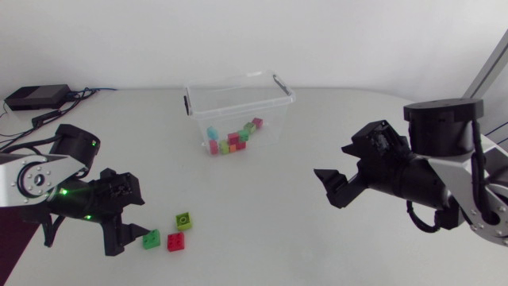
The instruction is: Pick up the duplo bricks and place them in the container
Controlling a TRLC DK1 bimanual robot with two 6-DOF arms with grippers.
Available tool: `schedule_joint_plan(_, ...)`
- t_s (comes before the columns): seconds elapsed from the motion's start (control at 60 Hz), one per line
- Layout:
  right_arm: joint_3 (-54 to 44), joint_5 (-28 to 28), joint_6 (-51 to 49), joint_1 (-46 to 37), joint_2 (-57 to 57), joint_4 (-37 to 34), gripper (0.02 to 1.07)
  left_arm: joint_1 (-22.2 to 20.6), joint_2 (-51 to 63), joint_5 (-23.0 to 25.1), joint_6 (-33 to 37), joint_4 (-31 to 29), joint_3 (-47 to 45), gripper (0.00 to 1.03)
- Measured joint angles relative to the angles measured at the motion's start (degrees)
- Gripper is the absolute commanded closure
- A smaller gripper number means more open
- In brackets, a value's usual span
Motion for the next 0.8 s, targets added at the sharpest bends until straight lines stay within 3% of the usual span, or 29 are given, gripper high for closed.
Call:
schedule_joint_plan(0.267, -1.29, 0.0, 0.0, -0.42, -2.56, -0.85, 0.07, -2.23, -1.07, -0.79, 0.94, -1.09, -4.55, 0.21)
schedule_joint_plan(0.45, -1.68, 0.0, 0.17, -0.39, -3.08, -1.53, 0.07, -2.69, 4.81, -0.81, 0.94, 0.44, -4.59, 0.23)
schedule_joint_plan(0.533, -2.12, 0.02, 0.2, -0.28, -3.82, -1.9, 0.07, -2.69, 7.56, -0.55, 0.94, 0.94, -4.15, 0.39)
schedule_joint_plan(0.617, -2.4, 0.0, 0.24, -0.17, -4.76, -3.04, 0.07, -2.69, 9.33, -0.48, 0.94, 1.46, -2.71, 0.79)
schedule_joint_plan(0.8, -3.19, 0.0, 0.42, 0.04, -5.86, -3.34, 0.07, -2.82, 11.15, -0.35, 0.92, 2.89, -1.09, 0.8)
